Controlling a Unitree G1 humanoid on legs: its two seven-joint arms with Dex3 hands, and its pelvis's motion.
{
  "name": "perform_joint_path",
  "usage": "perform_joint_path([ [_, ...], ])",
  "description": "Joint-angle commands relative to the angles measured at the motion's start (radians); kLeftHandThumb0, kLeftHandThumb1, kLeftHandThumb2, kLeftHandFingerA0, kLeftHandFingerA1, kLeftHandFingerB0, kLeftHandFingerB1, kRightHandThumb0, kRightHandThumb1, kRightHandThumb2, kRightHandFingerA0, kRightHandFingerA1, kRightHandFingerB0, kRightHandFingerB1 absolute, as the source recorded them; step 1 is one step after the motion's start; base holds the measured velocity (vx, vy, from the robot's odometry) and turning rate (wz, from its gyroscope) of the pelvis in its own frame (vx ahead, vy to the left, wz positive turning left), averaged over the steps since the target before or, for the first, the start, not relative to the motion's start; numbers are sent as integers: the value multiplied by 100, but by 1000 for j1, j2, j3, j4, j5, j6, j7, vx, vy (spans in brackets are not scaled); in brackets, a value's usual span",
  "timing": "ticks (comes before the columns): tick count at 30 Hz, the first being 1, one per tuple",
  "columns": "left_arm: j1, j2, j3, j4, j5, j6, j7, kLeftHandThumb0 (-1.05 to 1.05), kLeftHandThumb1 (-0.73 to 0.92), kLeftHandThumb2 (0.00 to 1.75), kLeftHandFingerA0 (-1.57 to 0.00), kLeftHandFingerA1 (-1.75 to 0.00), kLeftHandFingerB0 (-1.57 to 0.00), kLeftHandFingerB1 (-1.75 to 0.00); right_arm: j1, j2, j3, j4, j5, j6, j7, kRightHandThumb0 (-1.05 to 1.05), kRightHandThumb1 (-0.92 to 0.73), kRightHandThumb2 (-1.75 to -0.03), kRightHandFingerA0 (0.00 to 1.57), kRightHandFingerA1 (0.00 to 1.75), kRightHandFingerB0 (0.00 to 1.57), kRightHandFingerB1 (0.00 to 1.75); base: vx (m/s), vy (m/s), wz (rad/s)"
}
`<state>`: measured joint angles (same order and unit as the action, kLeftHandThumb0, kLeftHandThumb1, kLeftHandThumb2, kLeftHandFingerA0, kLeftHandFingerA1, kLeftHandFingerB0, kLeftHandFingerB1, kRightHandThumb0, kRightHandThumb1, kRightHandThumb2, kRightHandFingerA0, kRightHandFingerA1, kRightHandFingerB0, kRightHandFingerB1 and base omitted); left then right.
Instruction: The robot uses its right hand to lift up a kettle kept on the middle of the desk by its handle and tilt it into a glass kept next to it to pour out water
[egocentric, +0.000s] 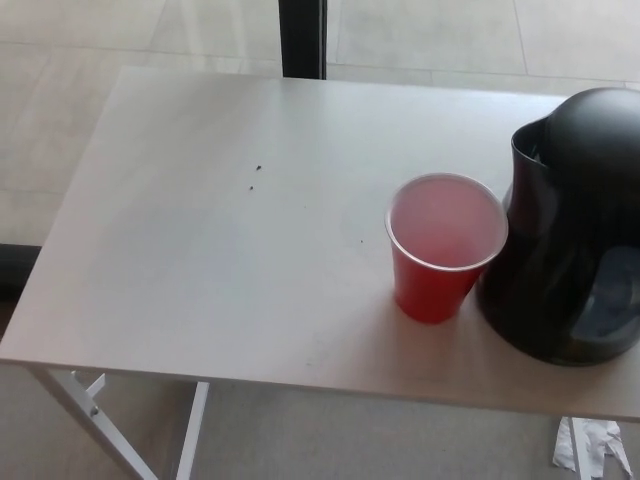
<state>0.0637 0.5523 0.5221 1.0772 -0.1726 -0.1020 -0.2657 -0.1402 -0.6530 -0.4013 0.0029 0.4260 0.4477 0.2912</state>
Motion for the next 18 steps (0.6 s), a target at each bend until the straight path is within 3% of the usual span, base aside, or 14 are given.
perform_joint_path([
  [1, 4, 25, 1, 4, -19, -40, -13, 99, -73, 17, -115, -142, -57, -109, -31, -34, 58, 36, -33, 79, 42, -29, -40, -92, 2, 51, 0, 48, 0, 0, 0],
  [4, 1, 29, 0, 12, -20, -38, -14, 99, -73, 17, -115, -142, -57, -109, -42, -32, 65, 72, -38, 77, 46, -31, -36, -91, 2, 50, 0, 48, 0, 0, 0],
  [5, 15, 33, -14, -9, -7, -47, -17, 105, -73, 3, -111, -136, -77, -99, -43, -37, 71, 89, -48, 59, 58, -56, -40, -70, 21, 46, 7, 35, 0, 0, 0],
  [6, -7, 27, 6, 17, -31, -29, -14, 100, -73, 3, -113, -138, -68, -108, -49, -46, 82, 116, -60, 61, 66, -56, -40, -71, 29, 48, 7, 36, 0, 0, 0],
  [7, -6, 28, 6, 16, -31, -28, -14, 98, -73, 5, -120, -91, -69, -107, -50, -48, 86, 123, -64, 60, 67, -56, -40, -70, 19, 45, 9, 36, 0, 0, 0],
  [8, -6, 29, 3, 18, -27, -32, -11, 100, -73, 0, -113, -143, -72, -105, -53, -53, 94, 138, -75, 54, 69, -33, -31, -89, 2, 51, 0, 48, 0, 0, 0],
  [10, 2, 25, 3, 4, -30, -41, -16, 99, -73, 0, -115, -127, -70, -109, -57, -61, 104, 159, -91, 45, 72, -32, -33, -89, 2, 51, 0, 48, 0, 0, 0],
  [11, -3, 29, -4, 24, -20, -52, -13, -28, -44, 64, -138, -133, -78, -92, -61, -67, 118, 185, -113, 27, 73, -50, -49, -56, 11, 35, 13, 26, 0, 0, 0],
  [13, -4, 29, -5, 26, -20, -54, -13, -28, -44, 64, -138, -133, -78, -92, -64, -68, 119, 191, -116, 24, 77, -50, -49, -56, 11, 35, 13, 26, 0, 0, 0],
  [14, 3, 27, -3, 2, -26, -42, -17, 105, -73, 44, -119, -106, -70, -117, -73, -68, 124, 221, -124, 15, 82, -48, -31, -76, 0, 45, 5, 38, 0, 0, 0],
  [15, 1, 25, -1, 9, -28, -47, -17, 105, -73, 44, -119, -106, -70, -117, -78, -68, 125, 232, -127, 11, 83, -48, -31, -76, 0, 45, 5, 38, 0, 0, 0],
  [16, -4, 28, -1, 21, -28, -49, -18, -21, -43, 64, -120, -109, -77, -93, -82, -70, 127, 235, -133, 17, 77, -49, -48, -56, 9, 33, 13, 25, 0, 0, 0],
  [17, -9, 30, -1, 35, -26, -51, -17, 99, -73, 1, -124, -116, -70, -109, -88, -67, 130, 241, -147, 18, 63, -30, -35, -89, 2, 51, 0, 48, 0, 0, 0],
  [18, -10, 31, -2, 37, -26, -52, -17, 99, -73, 1, -124, -116, -70, -109, -90, -67, 130, 242, -150, 17, 62, -30, -35, -89, 2, 51, 0, 48, 0, 0, 0],
])
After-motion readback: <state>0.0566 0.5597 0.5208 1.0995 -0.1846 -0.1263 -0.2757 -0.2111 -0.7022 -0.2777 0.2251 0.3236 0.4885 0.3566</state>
